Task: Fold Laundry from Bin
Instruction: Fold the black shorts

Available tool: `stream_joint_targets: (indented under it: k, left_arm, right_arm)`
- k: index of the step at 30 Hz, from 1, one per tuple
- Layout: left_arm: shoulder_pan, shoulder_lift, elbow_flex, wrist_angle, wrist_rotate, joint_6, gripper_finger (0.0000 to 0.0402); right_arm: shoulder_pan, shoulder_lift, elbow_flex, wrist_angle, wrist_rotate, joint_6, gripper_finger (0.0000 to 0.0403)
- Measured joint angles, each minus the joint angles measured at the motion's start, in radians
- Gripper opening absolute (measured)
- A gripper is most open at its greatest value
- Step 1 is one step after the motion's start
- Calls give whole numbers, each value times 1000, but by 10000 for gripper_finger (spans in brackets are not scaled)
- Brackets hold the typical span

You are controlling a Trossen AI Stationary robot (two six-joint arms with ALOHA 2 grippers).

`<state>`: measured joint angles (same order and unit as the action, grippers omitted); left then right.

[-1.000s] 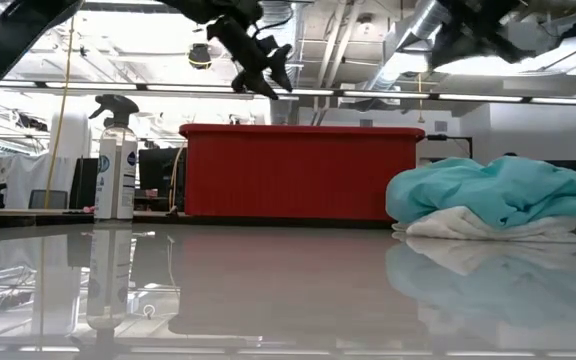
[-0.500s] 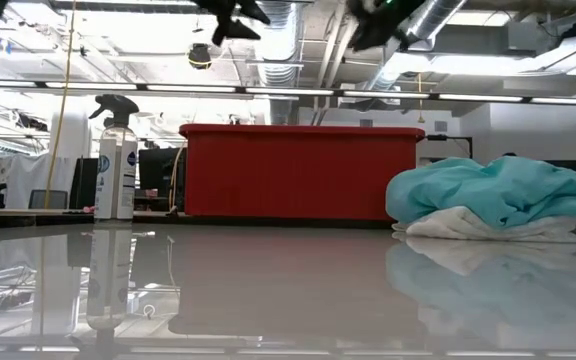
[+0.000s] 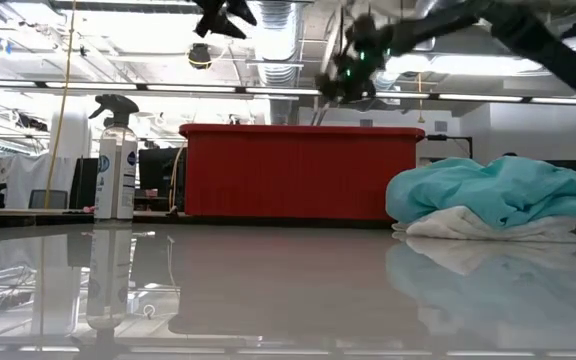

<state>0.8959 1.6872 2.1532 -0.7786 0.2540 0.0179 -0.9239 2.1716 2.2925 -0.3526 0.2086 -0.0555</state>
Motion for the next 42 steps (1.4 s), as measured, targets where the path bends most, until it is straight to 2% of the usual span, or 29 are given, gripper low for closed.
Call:
stream_joint_targets:
  k: [5,9,12,15,19,27,30,32,35,36,42]
  left_arm:
    - [0,-1,0,24,-72,-68,259]
    - [0,-1,0,28,-108,-64,259]
    - [-3,7,0,29,-135,-80,259]
    - [3,25,0,26,-144,-104,259]
    - [1,57,0,30,-160,-111,259]
    - [-1,107,0,31,-109,-131,259]
    - [-6,112,0,33,-104,-136,259]
    - [-6,113,0,35,-109,-135,259]
    - [-6,113,0,37,-109,-138,259]
    - [-6,113,0,36,-109,-143,259]
    - [-6,113,0,36,-109,-146,259]
  right_arm:
    - [-58,146,27,61,-2,2,289]
    - [-75,235,53,120,-80,2,289]
    - [-81,290,64,127,-101,1,289]
    - [-84,330,61,128,-147,2,289]
    - [-87,360,63,124,-158,-14,289]
    - [-112,382,59,78,-159,-25,273]
    - [-114,383,59,27,-141,-32,230]
    - [-113,383,61,15,-136,-47,171]
    - [-106,383,63,12,-137,-79,49]
    - [-104,382,63,11,-144,-87,28]
    - [-88,306,63,17,-158,-108,22]
